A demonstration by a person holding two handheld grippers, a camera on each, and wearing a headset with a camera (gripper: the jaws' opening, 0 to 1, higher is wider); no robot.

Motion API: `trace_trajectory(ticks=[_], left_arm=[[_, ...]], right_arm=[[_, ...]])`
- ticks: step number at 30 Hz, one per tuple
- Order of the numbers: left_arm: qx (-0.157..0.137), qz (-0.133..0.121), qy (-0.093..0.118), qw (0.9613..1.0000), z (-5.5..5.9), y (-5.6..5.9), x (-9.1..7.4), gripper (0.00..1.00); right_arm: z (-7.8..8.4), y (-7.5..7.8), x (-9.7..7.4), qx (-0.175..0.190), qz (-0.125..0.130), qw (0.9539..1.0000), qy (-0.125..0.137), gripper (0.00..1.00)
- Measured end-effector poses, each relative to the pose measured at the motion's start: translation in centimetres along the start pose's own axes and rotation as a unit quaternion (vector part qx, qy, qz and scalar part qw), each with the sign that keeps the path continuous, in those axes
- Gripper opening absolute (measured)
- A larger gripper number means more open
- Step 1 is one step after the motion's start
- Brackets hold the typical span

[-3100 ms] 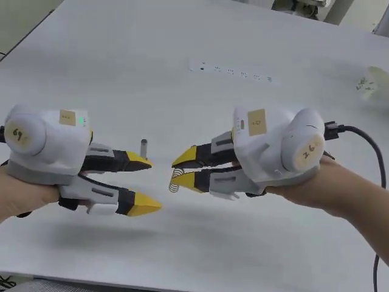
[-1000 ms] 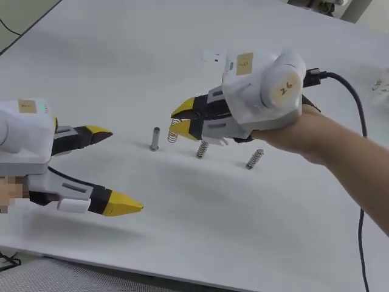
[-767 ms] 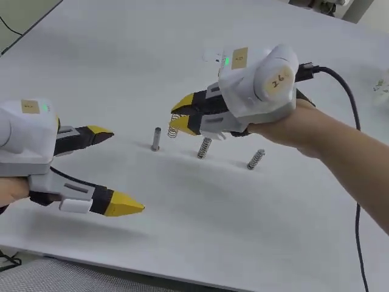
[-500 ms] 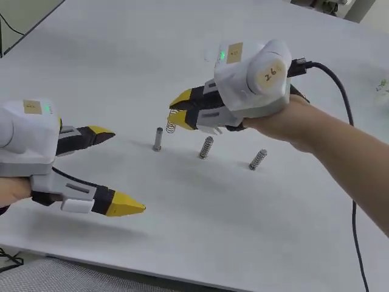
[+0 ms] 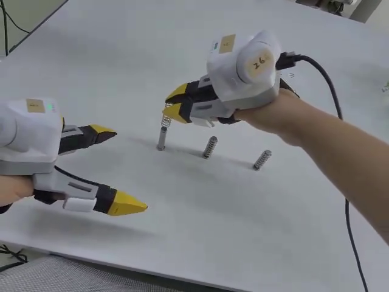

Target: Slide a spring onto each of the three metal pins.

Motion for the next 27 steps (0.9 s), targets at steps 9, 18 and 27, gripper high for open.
trace_trajectory(ticks=[9, 18, 27], left_arm=[[-0.003, -0.001, -0.002, 1.0, 0.1, 0.0, -0.1, 0.98], [-0.004, -0.001, -0.004, 1.0, 0.3, -0.1, -0.2, 0.98], [-0.007, -0.003, -0.002, 1.0, 0.2, -0.2, -0.3, 0.98]], right_arm=[[0.4, 0.0, 0.4, 0.008, 0.003, 1.0, -0.003, 0.07], [0.8, 0.3, 0.9, 0.01, 0.001, 0.9999, -0.008, 0.07], [1.5, 1.2, 1.7, 0.015, -0.002, 0.9998, -0.013, 0.07]])
Point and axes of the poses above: the centre of the closed fingertips' face, and the gripper's own axes: x roughly forward along the fingers, y roughly to its right, z roughly out of its underside, the point moved 7 cm from there along -x, roughly backward along the fingers, and after that the axes turned 15 degrees about -z, right-handed, at the moved point
